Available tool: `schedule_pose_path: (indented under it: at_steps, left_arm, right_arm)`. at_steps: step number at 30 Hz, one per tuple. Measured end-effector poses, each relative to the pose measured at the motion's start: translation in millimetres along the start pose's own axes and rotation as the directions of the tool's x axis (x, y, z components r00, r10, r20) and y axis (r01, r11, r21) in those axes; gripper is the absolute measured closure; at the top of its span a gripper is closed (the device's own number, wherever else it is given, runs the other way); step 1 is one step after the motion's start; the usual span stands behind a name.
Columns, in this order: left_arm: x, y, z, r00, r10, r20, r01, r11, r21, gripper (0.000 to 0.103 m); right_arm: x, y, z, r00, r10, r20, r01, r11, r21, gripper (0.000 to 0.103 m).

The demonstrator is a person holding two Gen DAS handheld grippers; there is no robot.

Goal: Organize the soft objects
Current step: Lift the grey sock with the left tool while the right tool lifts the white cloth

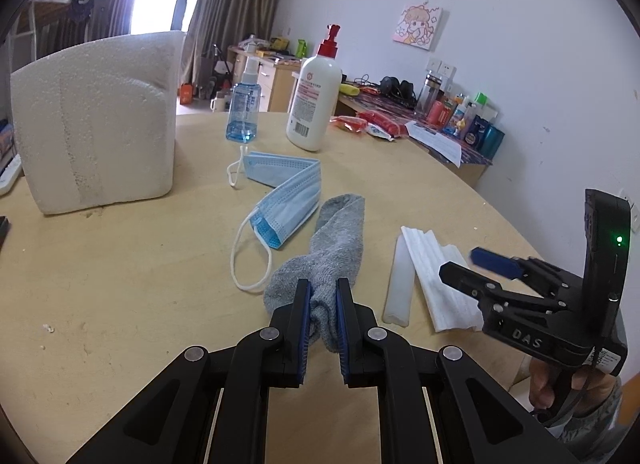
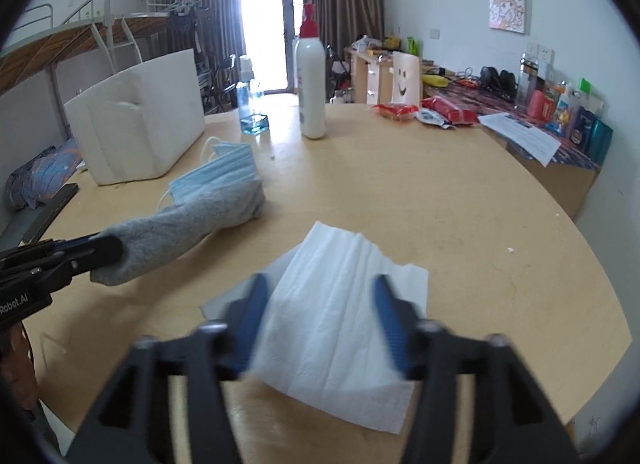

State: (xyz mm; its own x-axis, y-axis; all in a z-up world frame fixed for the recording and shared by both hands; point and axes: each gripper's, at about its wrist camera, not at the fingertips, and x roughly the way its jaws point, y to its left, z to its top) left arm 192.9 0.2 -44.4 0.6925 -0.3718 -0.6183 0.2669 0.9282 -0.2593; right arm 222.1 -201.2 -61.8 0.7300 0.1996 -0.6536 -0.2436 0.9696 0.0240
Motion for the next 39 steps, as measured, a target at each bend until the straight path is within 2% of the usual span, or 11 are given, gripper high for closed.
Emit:
schedule_pose_path:
  at_steps: [14,15,17,18,20,23,28,35,39]
  left_arm:
    - [-7,-3,-3,1.0,-0.007,0.02,0.007,1.0,0.02,0.09]
    - [-7,-4,-3,1.0,-0.007,0.021,0.007,1.0,0.021,0.09]
    - [-7,-4,-3,1.0,-0.005,0.022,0.005,1.0,0.021,0.09]
    - [-7,-4,-3,1.0,-0.004,0.024,0.004,1.0,0.02,0.09]
    - [-8,-4,-3,1.0,-0.003,0.025,0.002,1.0,0.019,0.09]
    - [-7,-4,-3,1.0,-0.001,0.026,0.001,1.0,0.016,0.09]
    - [-12,-6,0,0.999,-0.005,0.039,0.003,1.0,0.027,0.09]
    - [-38,-10,14,0.993,0.009,0.119,-0.016,0.998,0.057,0.092]
    - [-54,-15,19,0.987,0.001,0.16,-0.013,0.997,0.073,0.092]
  right_arm:
    - [16,-8,-11,0.997,-0.005,-0.08,0.008,0.999,0.039,0.037]
    - [18,-10,-12,0.996,-0.005,-0.091,0.01,0.999,0.049,0.041]
    - [18,-13,-12,0.996,-0.02,-0.091,0.026,0.998,0.061,0.057]
    - [18,-14,-12,0.995,-0.025,-0.094,0.031,0.997,0.065,0.061]
    - [17,-17,-13,0.996,-0.019,-0.093,0.026,0.997,0.074,0.077]
    - [16,-19,-15,0.996,-0.003,-0.085,0.01,0.996,0.084,0.091]
    - [3,-25,-10,0.999,0.013,-0.037,-0.009,0.994,0.107,0.093]
    - [-32,-23,9,0.996,0.029,0.09,-0.037,0.995,0.094,0.093]
    - [-42,-19,17,0.991,0.04,0.127,-0.052,0.995,0.086,0.093]
